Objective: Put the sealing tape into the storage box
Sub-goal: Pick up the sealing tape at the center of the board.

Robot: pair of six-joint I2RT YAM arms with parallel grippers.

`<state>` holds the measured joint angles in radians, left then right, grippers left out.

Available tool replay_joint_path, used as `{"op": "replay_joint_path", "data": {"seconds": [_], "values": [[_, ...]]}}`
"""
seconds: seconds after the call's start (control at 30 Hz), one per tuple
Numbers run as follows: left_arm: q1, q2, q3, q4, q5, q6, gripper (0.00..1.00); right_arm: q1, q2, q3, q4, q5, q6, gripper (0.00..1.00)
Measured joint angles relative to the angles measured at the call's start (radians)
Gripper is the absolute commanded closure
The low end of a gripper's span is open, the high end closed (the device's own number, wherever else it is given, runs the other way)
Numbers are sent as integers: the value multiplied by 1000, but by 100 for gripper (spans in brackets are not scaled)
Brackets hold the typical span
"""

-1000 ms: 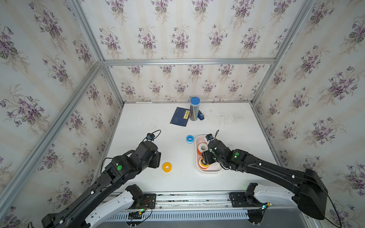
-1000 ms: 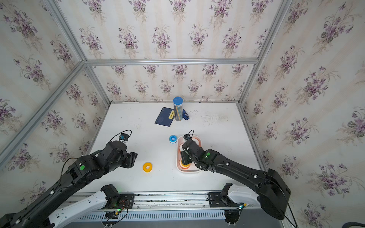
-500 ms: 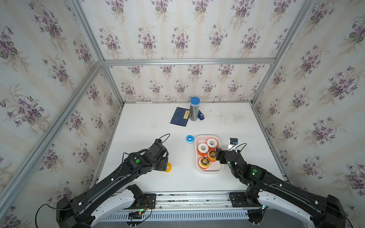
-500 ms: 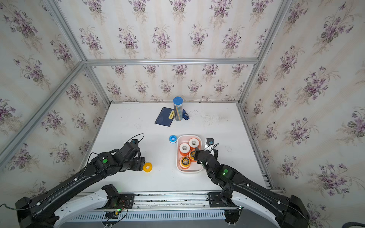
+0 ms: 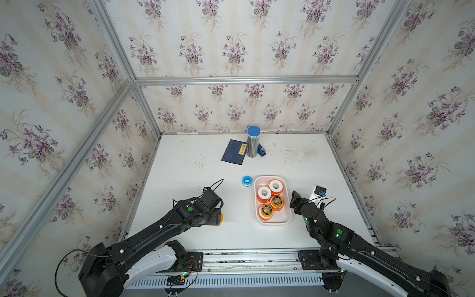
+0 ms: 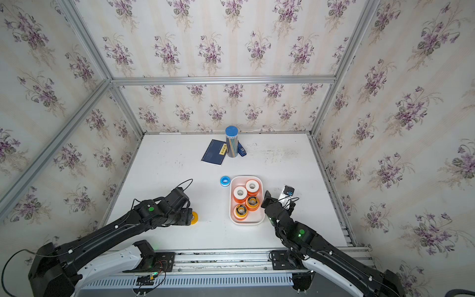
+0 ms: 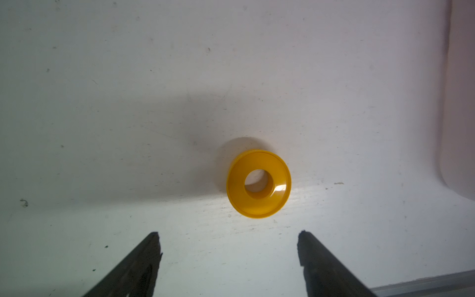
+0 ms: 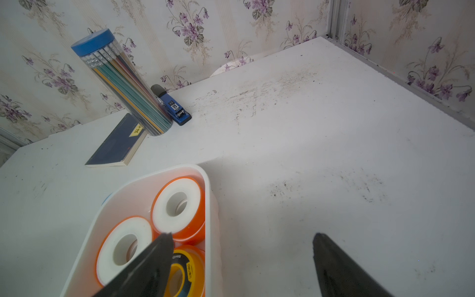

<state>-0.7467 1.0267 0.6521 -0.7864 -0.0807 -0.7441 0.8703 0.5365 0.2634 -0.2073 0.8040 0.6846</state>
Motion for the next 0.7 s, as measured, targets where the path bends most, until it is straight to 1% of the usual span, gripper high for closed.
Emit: {"op": "replay_joint_path", "data": {"seconds": [0.17,0.4,0.7], "values": [[-2,87,1,73,26,-2,17,0,-19,-6,-5,5,14,11],[-6,204,24,137,47,10,18,0,1,-6,-5,9,15,11],[-19,281,19,169,35,12,25,0,14,-5,-3,10,15,11]]}}
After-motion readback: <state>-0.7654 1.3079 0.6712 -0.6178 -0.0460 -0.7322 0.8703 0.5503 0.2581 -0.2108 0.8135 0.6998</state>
